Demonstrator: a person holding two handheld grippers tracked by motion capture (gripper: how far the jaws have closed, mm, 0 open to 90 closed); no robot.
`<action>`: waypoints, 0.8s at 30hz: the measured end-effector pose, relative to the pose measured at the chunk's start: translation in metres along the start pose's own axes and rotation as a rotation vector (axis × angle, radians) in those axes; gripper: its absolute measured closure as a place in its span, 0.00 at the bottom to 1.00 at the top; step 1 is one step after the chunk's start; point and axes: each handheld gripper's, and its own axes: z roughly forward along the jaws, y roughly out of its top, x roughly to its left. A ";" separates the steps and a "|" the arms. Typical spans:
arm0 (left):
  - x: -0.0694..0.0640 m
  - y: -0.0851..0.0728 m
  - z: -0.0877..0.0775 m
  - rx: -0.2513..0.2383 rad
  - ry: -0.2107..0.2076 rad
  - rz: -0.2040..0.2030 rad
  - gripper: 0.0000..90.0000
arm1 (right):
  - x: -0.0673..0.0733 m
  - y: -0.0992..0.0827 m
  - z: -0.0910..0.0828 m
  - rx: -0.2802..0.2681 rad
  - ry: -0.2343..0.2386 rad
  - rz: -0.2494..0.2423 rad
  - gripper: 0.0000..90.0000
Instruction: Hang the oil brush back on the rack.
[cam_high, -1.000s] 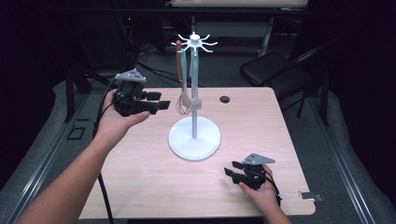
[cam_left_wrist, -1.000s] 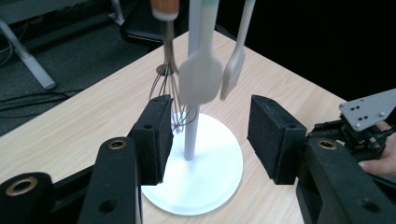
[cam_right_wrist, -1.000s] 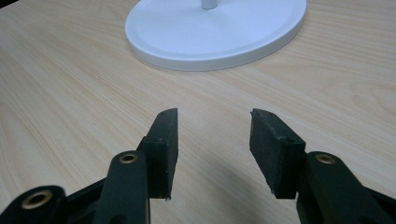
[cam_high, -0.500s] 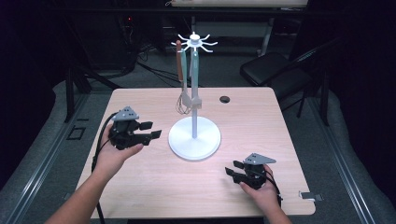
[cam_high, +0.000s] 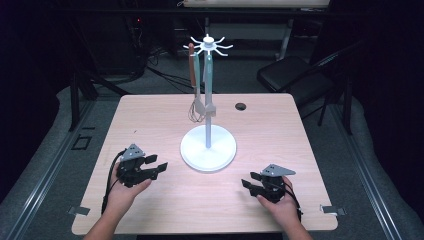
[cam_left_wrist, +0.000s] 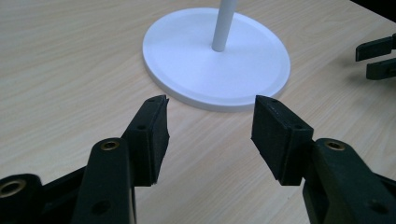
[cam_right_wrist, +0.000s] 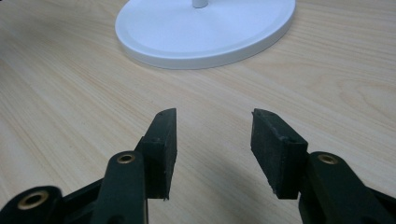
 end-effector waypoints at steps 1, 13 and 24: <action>0.001 -0.004 0.001 0.006 -0.009 -0.007 0.51 | 0.000 0.000 0.000 0.001 -0.001 -0.001 0.57; 0.006 -0.035 0.012 0.008 -0.003 -0.031 0.50 | 0.000 0.000 0.001 0.012 -0.004 -0.013 0.56; 0.009 -0.047 0.027 0.053 0.004 -0.035 0.50 | 0.000 0.000 0.002 0.014 -0.010 -0.015 0.54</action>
